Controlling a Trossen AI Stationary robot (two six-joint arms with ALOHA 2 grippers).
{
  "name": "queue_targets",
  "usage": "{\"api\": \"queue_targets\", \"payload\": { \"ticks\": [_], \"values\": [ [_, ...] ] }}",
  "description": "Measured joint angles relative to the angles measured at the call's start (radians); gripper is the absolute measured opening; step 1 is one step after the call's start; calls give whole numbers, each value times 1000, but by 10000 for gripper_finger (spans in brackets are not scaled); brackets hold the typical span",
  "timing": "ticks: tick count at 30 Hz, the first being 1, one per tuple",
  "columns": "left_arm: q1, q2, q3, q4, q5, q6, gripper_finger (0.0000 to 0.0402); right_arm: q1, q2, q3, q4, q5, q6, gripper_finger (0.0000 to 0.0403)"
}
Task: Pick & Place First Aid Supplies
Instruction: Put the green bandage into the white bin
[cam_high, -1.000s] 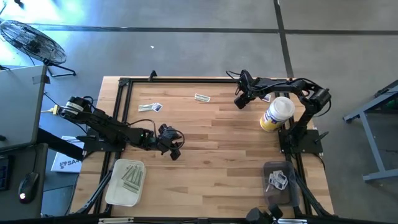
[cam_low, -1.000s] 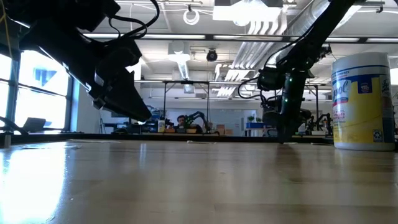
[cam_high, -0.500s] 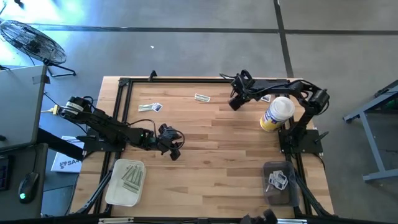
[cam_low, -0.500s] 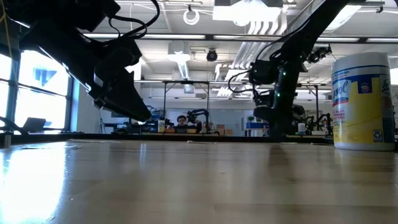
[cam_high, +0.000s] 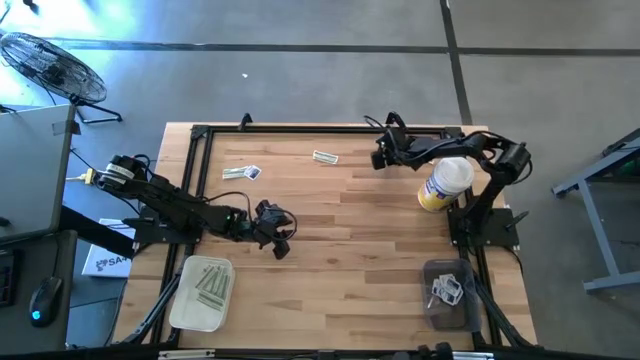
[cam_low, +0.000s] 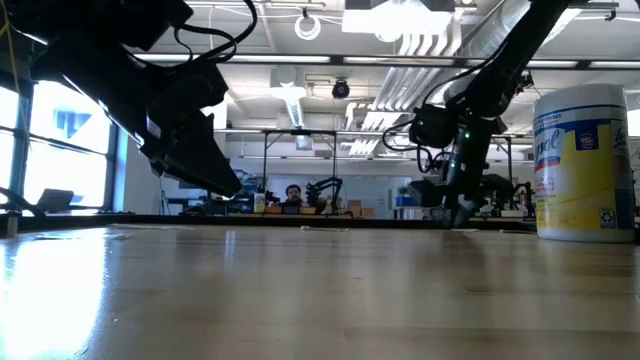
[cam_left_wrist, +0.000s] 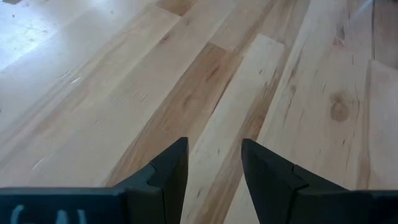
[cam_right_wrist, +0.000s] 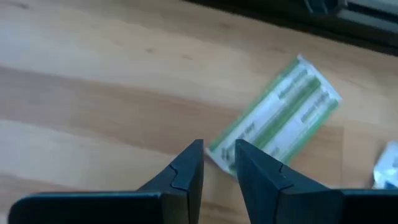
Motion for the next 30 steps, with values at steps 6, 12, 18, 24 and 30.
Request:
{"api": "queue_targets", "payload": {
  "ticks": [6, 12, 18, 24, 30],
  "values": [
    [0, 0, 0, 0, 3, 3, 147, -15, 0, -46, 117, -33, -35, 85],
    [0, 0, 0, 0, 3, 8, 147, -36, -3, -55, 105, -71, -29, 84],
    [0, 0, 0, 1, 3, 8, 147, -21, -3, -56, 99, -59, -26, 78],
    [-17, -16, -1, 25, -14, 18, 147, 7, -2, -56, 94, -56, -9, 52],
    [-85, -93, -1, 8, -101, 54, 147, 45, -2, -58, 95, -54, -18, 7]
  ]
}}
